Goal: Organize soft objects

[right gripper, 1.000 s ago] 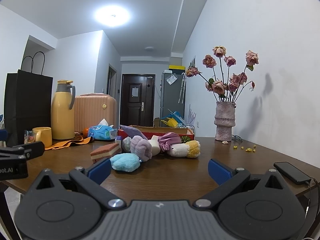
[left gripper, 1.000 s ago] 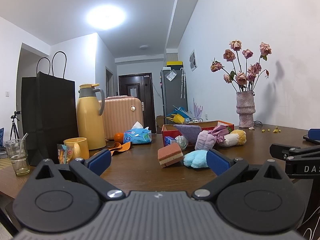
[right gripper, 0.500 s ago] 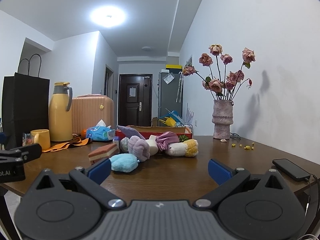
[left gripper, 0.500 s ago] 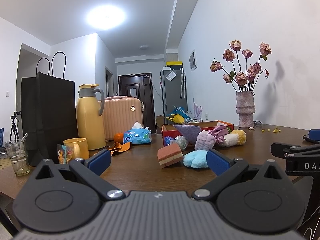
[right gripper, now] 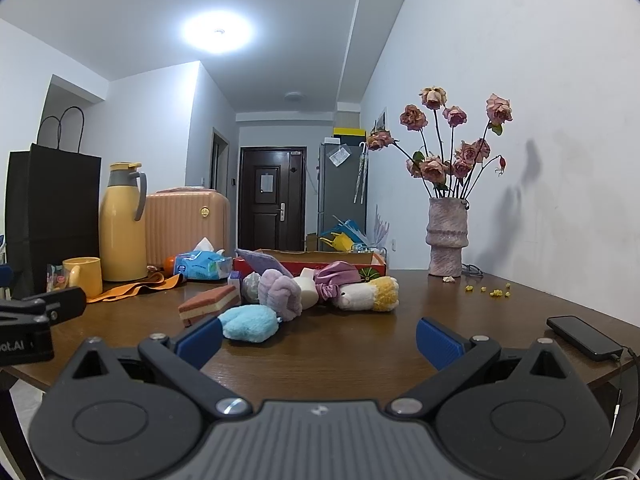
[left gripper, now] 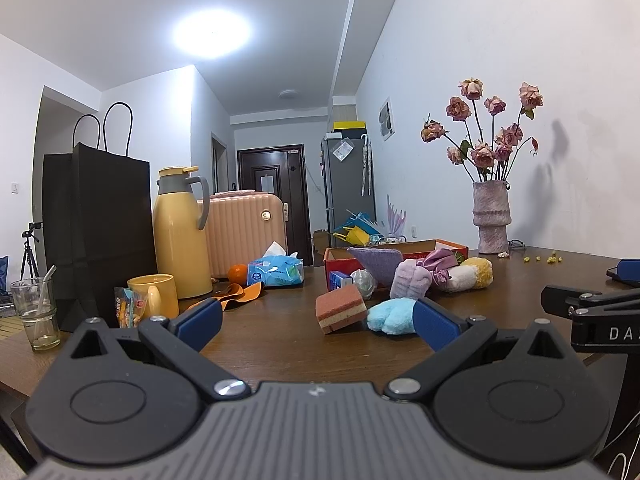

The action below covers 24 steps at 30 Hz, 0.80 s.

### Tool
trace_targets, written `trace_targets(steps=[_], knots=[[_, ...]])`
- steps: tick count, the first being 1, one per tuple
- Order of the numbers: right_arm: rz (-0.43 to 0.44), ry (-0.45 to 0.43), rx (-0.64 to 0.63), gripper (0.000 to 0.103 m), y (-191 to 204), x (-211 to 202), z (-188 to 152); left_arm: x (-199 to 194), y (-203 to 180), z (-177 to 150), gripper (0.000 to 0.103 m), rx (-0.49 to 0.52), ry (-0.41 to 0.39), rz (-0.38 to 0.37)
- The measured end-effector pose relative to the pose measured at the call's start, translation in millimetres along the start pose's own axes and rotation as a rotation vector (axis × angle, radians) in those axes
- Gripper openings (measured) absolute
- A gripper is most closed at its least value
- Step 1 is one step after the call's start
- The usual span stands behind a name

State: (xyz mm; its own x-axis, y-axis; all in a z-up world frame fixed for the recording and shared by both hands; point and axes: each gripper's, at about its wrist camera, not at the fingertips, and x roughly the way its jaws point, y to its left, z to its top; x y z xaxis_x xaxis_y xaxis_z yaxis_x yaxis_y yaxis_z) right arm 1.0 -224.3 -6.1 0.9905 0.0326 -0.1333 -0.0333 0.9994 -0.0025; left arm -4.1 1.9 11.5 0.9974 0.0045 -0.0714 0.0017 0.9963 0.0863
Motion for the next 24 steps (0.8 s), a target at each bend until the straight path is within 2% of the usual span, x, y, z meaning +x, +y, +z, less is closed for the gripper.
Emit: trace_targets(steps=[10, 16, 21, 24], knots=[[0.0, 0.0, 0.0, 0.103, -0.1, 0.0, 0.1, 0.7, -1.2, -0.9, 0.103, -0.001, 0.002, 0.003], [0.0, -0.002, 0.003, 0.103, -0.6, 3.4, -0.6, 15.1, 0.6, -3.0, 0.103, -0.006, 0.035, 0.006], [0.008, 0.054, 0.032, 0.103, -11.3, 41.3, 6.7, 58.8, -1.6, -9.3, 0.103, 0.04, 0.104, 0.03], [0.032, 0.077, 0.043, 0.103, -18.2, 71.5, 12.5, 84.6, 3.6, -8.0, 0.103, 0.038, 0.138, 0.009]])
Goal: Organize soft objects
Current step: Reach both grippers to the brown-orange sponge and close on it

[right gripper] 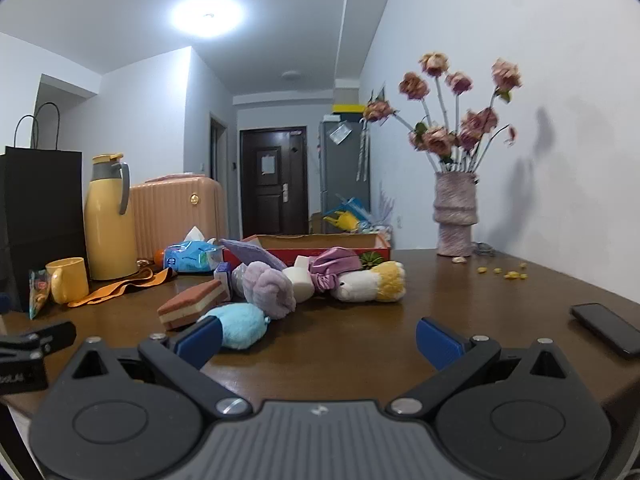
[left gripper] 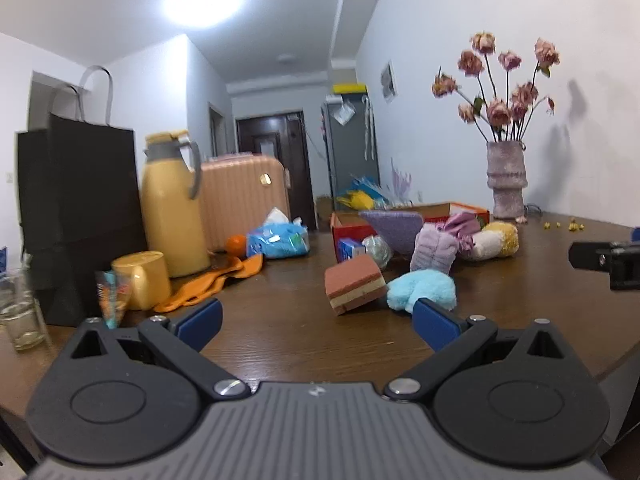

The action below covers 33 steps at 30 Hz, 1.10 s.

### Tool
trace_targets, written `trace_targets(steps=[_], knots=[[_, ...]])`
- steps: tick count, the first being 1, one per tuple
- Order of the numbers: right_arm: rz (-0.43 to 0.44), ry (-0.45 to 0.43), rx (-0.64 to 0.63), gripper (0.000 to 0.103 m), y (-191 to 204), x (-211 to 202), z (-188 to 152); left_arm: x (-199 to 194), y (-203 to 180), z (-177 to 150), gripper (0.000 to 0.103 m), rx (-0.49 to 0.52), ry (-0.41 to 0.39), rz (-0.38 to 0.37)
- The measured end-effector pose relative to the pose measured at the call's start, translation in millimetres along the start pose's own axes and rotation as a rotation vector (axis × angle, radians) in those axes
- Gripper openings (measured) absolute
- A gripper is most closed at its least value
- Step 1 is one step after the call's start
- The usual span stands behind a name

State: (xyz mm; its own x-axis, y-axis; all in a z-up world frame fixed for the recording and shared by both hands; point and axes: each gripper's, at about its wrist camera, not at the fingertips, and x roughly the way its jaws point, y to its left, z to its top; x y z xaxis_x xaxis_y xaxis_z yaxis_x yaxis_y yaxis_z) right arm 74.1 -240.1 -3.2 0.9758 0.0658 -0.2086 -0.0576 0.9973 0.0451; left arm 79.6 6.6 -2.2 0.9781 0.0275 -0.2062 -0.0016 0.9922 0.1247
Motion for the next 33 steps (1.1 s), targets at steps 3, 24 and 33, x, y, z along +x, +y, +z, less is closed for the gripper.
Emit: trace_targets(steps=[3, 24, 33], knots=[[0.074, -0.019, -0.003, 0.103, -9.8, 28.1, 8.7, 27.9, 3.5, 9.6, 0.103, 0.018, 0.062, -0.005], [0.437, 0.309, -0.152, 0.082, 108.9, 212.1, 47.7, 200.5, 85.2, 48.4, 0.103, -0.051, 0.284, 0.076], [0.478, 0.428, 0.06, 0.038, 118.1, 270.5, 32.5, 217.8, 112.8, 41.0, 0.103, -0.07, 0.331, 0.03]])
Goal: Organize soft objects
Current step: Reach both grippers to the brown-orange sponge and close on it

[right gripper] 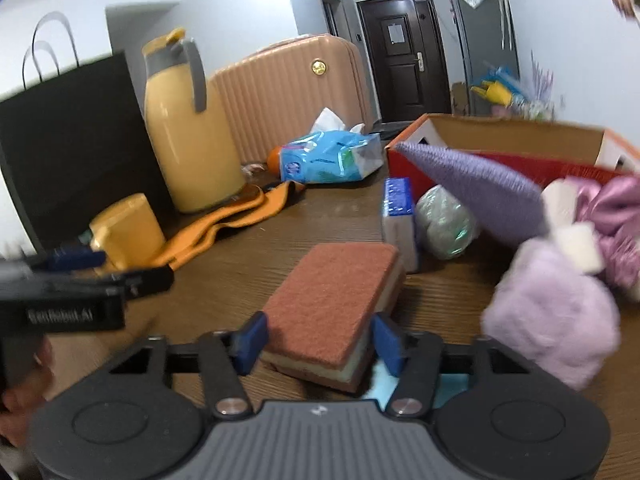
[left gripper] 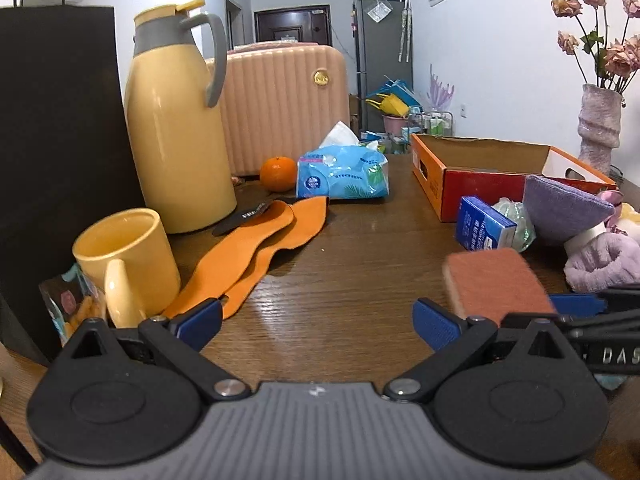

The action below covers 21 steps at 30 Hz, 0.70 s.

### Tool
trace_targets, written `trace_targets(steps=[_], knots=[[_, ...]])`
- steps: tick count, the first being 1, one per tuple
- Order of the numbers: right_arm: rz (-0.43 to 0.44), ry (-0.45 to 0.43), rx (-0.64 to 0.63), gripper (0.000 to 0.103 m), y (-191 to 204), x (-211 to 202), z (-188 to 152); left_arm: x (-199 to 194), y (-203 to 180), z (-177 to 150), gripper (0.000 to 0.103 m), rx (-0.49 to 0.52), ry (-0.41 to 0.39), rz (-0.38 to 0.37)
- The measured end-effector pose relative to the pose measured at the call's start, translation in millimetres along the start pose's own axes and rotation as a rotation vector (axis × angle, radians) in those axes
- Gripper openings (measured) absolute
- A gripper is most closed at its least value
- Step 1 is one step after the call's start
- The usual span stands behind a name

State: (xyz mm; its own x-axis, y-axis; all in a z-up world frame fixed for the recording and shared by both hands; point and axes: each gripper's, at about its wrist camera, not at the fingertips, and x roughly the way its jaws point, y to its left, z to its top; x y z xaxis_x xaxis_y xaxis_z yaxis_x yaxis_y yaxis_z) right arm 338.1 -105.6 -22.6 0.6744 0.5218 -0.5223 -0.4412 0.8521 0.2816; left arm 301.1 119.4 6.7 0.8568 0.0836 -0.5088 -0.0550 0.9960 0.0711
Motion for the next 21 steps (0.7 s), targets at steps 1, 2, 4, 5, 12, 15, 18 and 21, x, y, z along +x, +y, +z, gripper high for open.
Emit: trace_targets(steps=[1, 2, 4, 5, 12, 15, 18, 21], knots=[[0.041, -0.002, 0.028, 0.036, -1.5, 0.5, -0.6, 0.2, -0.2, -0.8, 0.103, -0.002, 0.003, -0.007], [0.067, 0.011, 0.038, 0.036, -2.0, 0.9, -0.3, 0.2, -0.1, -1.4, 0.103, -0.005, 0.005, -0.02], [0.101, 0.021, 0.01, 0.03, 3.3, 1.3, 0.1, -1.7, 0.0, -2.1, 0.103, -0.007, 0.003, -0.062], [0.112, 0.022, -0.003, 0.029, 6.5, -1.4, -1.3, -3.4, -0.8, -2.2, 0.103, -0.006, 0.004, -0.079], [0.194, 0.11, 0.016, 0.005, 4.2, -47.7, -21.2, -11.8, -6.0, -0.6, 0.103, -0.04, 0.011, -0.199], [0.205, 0.129, 0.064, 0.004, -5.9, -71.0, -30.8, -8.9, -17.5, 0.0, 0.103, -0.062, 0.054, -0.286], [0.162, 0.103, 0.06, 0.01, -14.2, -88.7, -35.0, -8.7, -31.5, -4.5, 0.103, -0.049, 0.079, -0.316], [0.089, 0.036, 0.044, 0.012, -22.9, -104.8, -31.0, -9.5, -35.5, -10.8, 0.103, -0.092, 0.121, -0.31]])
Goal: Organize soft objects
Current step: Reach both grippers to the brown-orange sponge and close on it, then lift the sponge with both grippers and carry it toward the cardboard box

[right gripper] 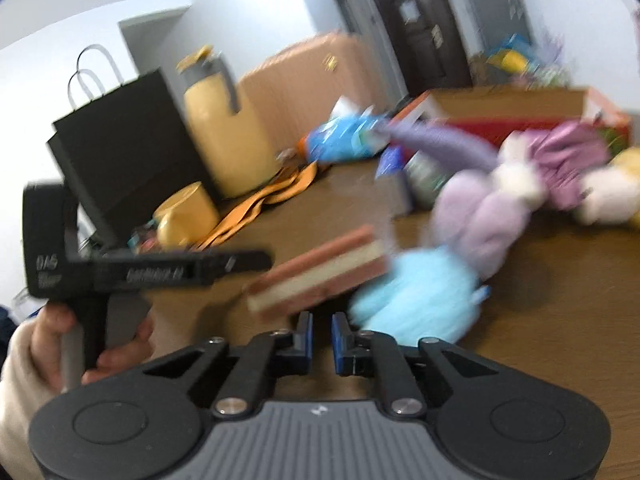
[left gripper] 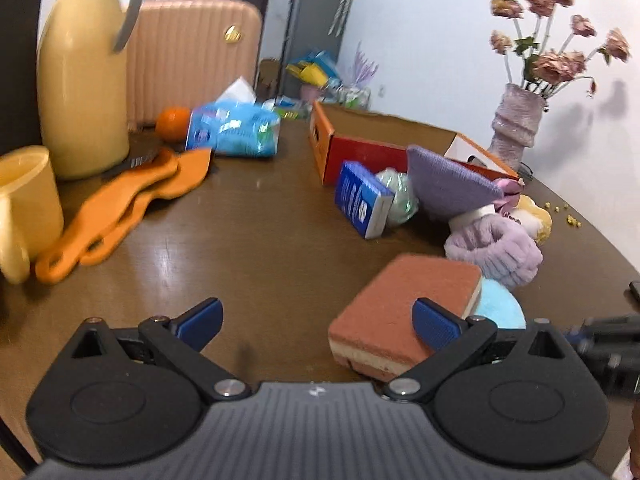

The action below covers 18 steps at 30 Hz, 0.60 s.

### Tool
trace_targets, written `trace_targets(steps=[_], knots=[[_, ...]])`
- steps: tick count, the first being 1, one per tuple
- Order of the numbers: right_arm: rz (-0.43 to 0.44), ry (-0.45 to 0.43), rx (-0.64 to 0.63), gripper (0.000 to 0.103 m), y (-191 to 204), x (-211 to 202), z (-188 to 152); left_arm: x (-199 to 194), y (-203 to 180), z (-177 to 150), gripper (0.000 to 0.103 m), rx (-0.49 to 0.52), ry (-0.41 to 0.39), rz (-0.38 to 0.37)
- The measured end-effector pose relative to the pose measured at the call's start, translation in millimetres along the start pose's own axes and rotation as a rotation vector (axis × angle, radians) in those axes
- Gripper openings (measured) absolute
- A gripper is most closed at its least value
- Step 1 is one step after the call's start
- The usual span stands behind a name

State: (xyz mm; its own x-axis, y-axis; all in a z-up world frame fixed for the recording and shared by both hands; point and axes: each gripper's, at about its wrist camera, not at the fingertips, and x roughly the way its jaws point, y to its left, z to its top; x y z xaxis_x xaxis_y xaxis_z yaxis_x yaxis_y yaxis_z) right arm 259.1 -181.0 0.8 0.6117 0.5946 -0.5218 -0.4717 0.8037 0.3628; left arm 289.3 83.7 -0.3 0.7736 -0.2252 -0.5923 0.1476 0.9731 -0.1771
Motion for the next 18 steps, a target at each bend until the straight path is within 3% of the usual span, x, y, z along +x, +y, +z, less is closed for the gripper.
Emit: trace_targets(steps=[2, 4, 5, 9, 10, 13, 14, 16, 18], knots=[[-0.028, -0.047, -0.015, 0.021, -5.1, -9.0, 8.7, -7.8, 0.3, -5.4, 0.103, -0.043, -0.007, 0.0], [-0.045, -0.09, -0.027, 0.054, -8.8, -9.0, 20.2, -14.3, 4.2, -9.6, 0.103, -0.114, 0.001, 0.002], [-0.046, -0.102, -0.036, 0.056, -9.9, -4.9, 27.6, -16.6, 5.3, -12.4, 0.102, -0.167, 0.021, -0.003], [-0.025, -0.07, -0.078, 0.05, -12.7, 27.6, 52.7, -23.1, 11.6, -18.9, 0.096, -0.31, 0.031, -0.059], [-0.02, -0.053, -0.083, 0.046, -14.1, 34.8, 55.7, -19.3, 12.3, -20.2, 0.086, -0.339, 0.053, -0.079], [-0.003, -0.001, -0.065, 0.03, -19.1, 54.8, 59.1, -5.8, 17.3, -22.2, 0.042, -0.413, 0.104, -0.118], [0.016, 0.02, -0.039, 0.024, -22.6, 59.4, 57.2, -1.2, 22.6, -22.8, 0.035, -0.459, 0.114, -0.156], [0.049, 0.03, 0.013, 0.022, -26.1, 61.7, 53.0, 1.4, 29.8, -22.8, 0.03, -0.525, 0.119, -0.195], [0.063, 0.02, 0.016, 0.021, -22.7, 55.2, 50.7, -4.9, 30.4, -19.8, 0.03, -0.506, 0.102, -0.176]])
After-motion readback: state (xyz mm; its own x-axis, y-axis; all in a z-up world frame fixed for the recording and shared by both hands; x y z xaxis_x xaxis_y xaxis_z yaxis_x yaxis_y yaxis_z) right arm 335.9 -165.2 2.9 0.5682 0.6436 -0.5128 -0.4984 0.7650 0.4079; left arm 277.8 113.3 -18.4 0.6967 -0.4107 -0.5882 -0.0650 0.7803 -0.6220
